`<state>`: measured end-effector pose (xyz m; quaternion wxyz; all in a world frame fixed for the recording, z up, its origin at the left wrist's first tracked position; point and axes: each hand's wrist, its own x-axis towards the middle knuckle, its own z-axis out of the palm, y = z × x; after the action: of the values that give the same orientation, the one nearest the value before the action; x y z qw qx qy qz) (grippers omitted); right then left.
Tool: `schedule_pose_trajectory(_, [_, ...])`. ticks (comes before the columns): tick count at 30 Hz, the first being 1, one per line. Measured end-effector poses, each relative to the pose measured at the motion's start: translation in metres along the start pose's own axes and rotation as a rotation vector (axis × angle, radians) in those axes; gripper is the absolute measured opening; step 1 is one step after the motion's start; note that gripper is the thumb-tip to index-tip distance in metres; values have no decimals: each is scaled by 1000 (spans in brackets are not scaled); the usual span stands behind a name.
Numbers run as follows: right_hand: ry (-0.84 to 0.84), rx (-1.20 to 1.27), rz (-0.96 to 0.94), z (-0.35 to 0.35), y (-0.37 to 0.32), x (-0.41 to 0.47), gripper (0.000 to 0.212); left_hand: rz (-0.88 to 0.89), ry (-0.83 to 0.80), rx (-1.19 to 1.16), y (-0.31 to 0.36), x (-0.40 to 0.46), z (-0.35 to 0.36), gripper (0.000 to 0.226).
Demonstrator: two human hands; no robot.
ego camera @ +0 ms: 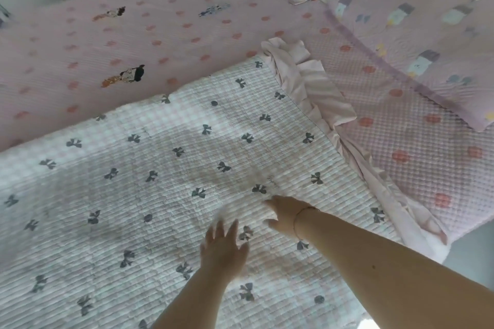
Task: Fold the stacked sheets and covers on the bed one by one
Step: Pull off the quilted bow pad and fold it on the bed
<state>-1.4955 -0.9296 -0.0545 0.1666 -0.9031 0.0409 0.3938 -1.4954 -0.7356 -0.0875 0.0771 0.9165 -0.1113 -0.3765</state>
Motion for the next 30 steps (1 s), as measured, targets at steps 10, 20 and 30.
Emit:
schedule_pose_trajectory(10, [-251, -97, 274, 6, -42, 67, 79, -152, -115, 166, -123, 35, -71, 66])
schedule_pose_trajectory(20, [-160, -133, 313, -84, -108, 117, 72, 66, -255, 332, -143, 76, -124, 56])
schedule_pose_trajectory(30, [-54, -78, 89, -119, -156, 226, 77, 84, 409, -29, -116, 171, -246, 31])
